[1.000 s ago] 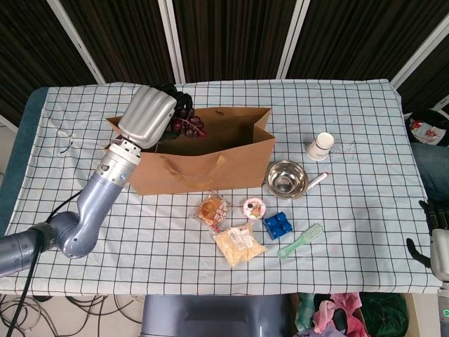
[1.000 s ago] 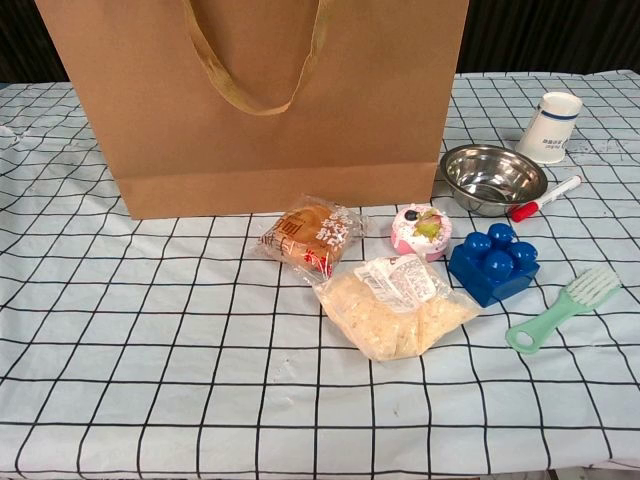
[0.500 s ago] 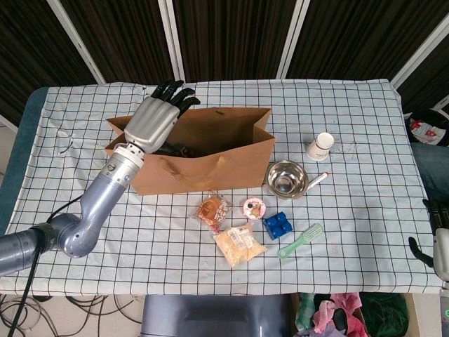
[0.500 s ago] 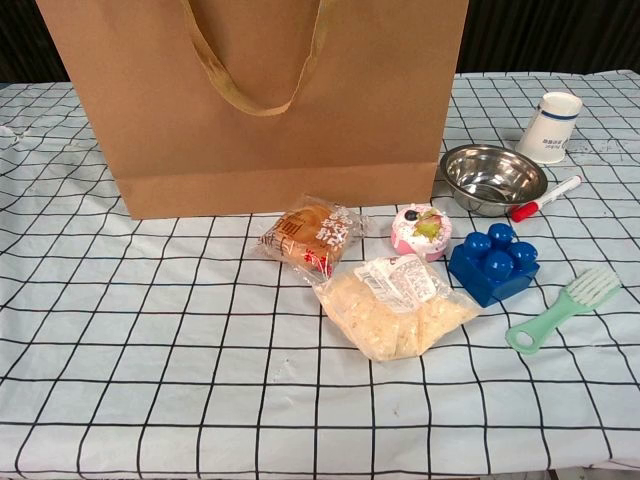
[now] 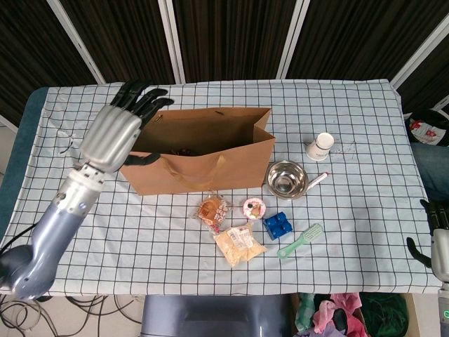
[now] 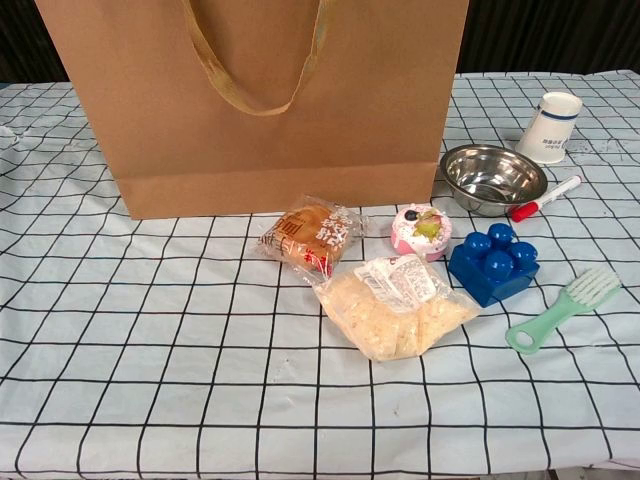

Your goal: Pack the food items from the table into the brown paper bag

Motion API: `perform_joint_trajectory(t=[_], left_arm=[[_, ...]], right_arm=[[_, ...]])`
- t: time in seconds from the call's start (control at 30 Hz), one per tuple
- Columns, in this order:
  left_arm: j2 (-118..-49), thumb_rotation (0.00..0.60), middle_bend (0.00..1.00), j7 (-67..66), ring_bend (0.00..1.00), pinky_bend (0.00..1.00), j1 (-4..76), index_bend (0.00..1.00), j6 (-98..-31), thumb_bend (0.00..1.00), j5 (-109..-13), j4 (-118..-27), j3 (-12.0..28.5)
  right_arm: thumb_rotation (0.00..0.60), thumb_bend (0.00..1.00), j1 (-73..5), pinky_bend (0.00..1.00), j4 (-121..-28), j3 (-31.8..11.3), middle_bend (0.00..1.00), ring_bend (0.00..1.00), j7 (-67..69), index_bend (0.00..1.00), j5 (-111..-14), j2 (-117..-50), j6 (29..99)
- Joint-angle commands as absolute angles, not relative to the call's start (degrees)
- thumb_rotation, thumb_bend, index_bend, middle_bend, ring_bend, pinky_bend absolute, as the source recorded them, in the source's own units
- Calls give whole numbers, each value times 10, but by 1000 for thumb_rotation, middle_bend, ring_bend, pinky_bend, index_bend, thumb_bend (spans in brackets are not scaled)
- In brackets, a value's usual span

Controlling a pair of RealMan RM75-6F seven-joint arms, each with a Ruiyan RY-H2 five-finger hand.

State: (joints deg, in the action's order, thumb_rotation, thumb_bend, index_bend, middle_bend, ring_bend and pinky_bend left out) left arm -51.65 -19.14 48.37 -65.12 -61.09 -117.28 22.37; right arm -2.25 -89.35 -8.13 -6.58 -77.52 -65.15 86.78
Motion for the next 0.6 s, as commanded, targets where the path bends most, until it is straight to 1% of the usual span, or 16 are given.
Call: perform_joint_trajectory(t=[0.03,0.13,0.2,0.3,0.37,0.43,0.53,0.6], left_arm=[[-446,600,143,-169,0,64,360,179,-742,43,-767,-1229,139],[-454,600,143,-117,0,81,289,179,-793,42,-896,-1184,69],[-475,600,144,-73,0,87,256,179,-818,44,-965,-1133,29],[-508,600,148,-35,0,87,230,180,-844,45,-1019,-1073,-3],[-549,600,155,-7,0,88,211,187,-873,45,-1056,-1009,-21],[-594,600,160,14,0,92,201,194,-882,45,-1077,-951,-36],[-630,600,170,27,20,138,201,203,-871,46,-1088,-914,-46],[-656,600,176,37,36,166,208,202,-850,47,-1089,-901,-52]], right_arm=[[600,268,-22,239,-893,-82,107,201,-68,122,-773,-652,868],[600,268,-22,240,-894,-84,107,201,-72,122,-771,-654,870],[600,268,-22,240,-894,-84,107,201,-75,122,-773,-657,873],[600,268,-23,239,-891,-83,107,201,-82,122,-776,-660,876],[600,268,-22,239,-891,-84,107,201,-83,122,-775,-661,877],[600,269,-22,239,-890,-85,107,201,-82,122,-772,-661,876],[600,269,-23,239,-889,-84,107,201,-81,122,-772,-662,874],[600,269,-23,239,-889,-84,107,201,-81,122,-773,-662,872]])
